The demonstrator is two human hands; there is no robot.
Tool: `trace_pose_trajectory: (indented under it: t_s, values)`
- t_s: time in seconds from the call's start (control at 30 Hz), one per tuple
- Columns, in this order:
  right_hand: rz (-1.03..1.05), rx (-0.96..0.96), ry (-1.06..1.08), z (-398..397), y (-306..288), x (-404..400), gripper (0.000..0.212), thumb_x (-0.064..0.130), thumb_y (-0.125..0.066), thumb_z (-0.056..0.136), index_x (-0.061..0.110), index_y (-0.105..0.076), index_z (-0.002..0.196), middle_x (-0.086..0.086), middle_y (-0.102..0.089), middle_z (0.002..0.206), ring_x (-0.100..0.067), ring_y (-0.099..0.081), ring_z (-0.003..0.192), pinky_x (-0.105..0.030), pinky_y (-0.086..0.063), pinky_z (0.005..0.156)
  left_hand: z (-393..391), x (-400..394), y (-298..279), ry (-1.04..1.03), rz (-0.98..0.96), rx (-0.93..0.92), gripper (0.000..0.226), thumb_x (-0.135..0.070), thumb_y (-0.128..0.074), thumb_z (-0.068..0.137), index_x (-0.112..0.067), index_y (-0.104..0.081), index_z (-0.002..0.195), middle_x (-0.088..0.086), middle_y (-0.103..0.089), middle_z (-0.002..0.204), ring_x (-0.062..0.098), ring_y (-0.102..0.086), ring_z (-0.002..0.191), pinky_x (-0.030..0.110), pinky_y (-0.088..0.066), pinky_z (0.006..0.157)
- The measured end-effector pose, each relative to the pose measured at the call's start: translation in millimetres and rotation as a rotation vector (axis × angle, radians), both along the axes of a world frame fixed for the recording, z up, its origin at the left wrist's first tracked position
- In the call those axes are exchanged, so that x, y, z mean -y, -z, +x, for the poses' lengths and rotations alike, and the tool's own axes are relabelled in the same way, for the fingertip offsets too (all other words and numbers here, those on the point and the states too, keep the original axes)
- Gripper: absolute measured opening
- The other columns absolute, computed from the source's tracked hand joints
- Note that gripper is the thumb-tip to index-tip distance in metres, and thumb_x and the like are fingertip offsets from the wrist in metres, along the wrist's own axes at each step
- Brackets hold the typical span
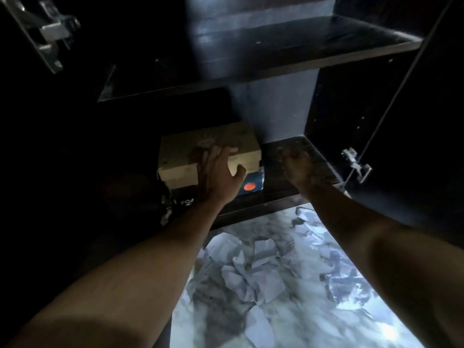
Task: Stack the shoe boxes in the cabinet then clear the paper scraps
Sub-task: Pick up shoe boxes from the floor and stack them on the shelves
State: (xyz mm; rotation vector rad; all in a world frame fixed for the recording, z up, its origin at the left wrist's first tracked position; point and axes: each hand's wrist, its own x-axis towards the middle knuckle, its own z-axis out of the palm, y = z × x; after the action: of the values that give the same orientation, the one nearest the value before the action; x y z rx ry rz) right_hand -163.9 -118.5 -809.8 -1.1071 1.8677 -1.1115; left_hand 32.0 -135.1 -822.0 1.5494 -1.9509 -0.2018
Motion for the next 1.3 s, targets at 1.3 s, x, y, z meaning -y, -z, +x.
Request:
trace_pose_trajectory:
  t_s: [1.3]
  values:
    - [0.403,0.232,1.646,-152,165,-885,0.059,0.032,-0.072,0.091,0.010,-0.046,0.139,-0.015,-0.057,0.140,-0.036,-0.059,0.120,-0.046,-0.050,0.103,-360,-593,169,1.241,1.287,0.261,0.102,-0.057,-0.072,0.069,-0.034,-0.022,0.155,-0.005,-0.057,0.145,0.026,-0.056,0.130,0.048,-0.046,0.111]
